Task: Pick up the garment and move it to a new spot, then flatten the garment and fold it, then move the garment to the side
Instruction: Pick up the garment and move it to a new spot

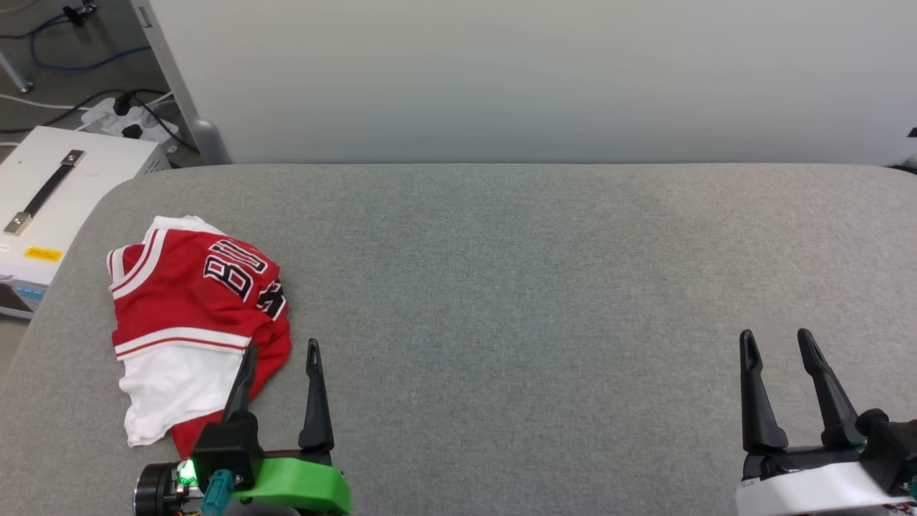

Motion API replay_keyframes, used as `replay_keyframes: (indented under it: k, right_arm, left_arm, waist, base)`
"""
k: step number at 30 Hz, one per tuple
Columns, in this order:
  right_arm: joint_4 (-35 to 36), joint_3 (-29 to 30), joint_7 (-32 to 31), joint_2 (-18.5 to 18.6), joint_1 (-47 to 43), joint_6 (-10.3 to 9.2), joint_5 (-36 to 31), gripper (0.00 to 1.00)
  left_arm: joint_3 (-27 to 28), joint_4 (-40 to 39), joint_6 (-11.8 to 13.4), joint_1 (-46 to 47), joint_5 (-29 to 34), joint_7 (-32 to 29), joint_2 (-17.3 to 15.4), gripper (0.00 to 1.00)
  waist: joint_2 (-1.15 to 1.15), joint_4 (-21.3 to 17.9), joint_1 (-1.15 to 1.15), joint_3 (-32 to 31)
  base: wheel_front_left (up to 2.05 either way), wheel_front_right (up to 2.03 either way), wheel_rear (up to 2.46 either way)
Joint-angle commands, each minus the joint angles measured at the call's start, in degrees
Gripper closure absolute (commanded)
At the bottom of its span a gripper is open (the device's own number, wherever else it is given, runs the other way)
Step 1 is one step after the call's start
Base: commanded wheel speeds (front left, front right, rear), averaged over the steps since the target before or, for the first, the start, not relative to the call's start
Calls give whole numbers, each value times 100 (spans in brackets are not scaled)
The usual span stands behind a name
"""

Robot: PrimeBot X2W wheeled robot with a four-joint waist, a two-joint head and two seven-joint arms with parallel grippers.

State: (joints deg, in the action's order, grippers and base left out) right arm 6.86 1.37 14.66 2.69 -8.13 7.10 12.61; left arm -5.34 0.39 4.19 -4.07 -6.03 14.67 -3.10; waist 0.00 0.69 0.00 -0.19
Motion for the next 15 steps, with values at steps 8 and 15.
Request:
replay_keyframes:
  k: [8, 15]
  right_arm:
    - [30, -57, 34, 19, 1, 39, -125, 0]
    - [80, -100, 34, 19, 82, 39, -211, 0]
  left_arm:
    - [73, 5, 24, 83, 3, 33, 23, 0]
    - [146, 3, 41, 170, -46, 33, 23, 0]
  waist:
    - [0, 507, 0, 132]
    - [0, 1077, 0, 291]
  base:
    - [0, 0, 0]
    - [0, 0, 0]
